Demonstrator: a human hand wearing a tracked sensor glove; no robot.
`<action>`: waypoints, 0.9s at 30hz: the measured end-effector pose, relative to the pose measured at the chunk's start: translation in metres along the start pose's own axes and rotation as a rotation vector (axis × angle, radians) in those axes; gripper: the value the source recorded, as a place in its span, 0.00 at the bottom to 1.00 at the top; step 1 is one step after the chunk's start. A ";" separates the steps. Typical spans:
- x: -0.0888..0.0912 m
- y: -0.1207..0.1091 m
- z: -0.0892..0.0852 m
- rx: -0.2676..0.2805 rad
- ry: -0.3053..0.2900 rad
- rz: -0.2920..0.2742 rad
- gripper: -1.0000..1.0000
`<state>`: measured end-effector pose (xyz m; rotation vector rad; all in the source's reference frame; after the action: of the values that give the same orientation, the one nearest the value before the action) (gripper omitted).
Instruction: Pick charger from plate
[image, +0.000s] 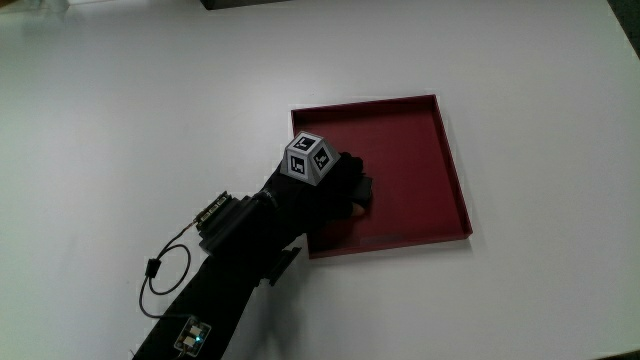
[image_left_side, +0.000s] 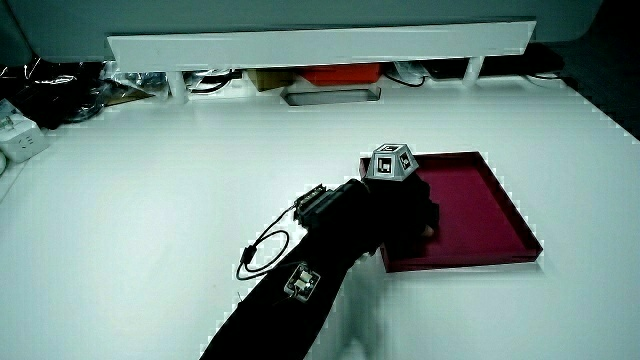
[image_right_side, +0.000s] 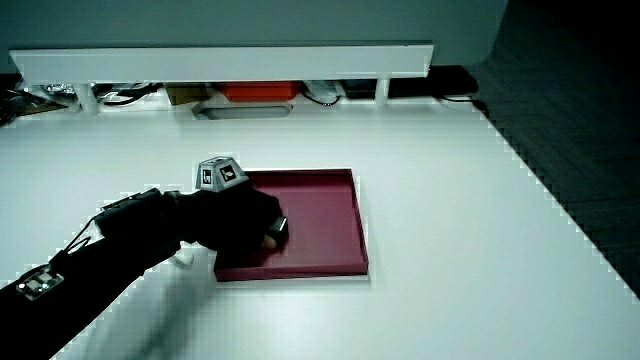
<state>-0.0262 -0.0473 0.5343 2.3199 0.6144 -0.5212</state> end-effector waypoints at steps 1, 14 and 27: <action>0.001 -0.002 0.002 -0.001 0.001 0.002 0.87; 0.005 -0.006 0.003 0.025 0.055 -0.029 1.00; 0.015 -0.048 0.043 0.114 0.100 -0.094 1.00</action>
<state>-0.0489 -0.0409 0.4720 2.4452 0.7615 -0.4976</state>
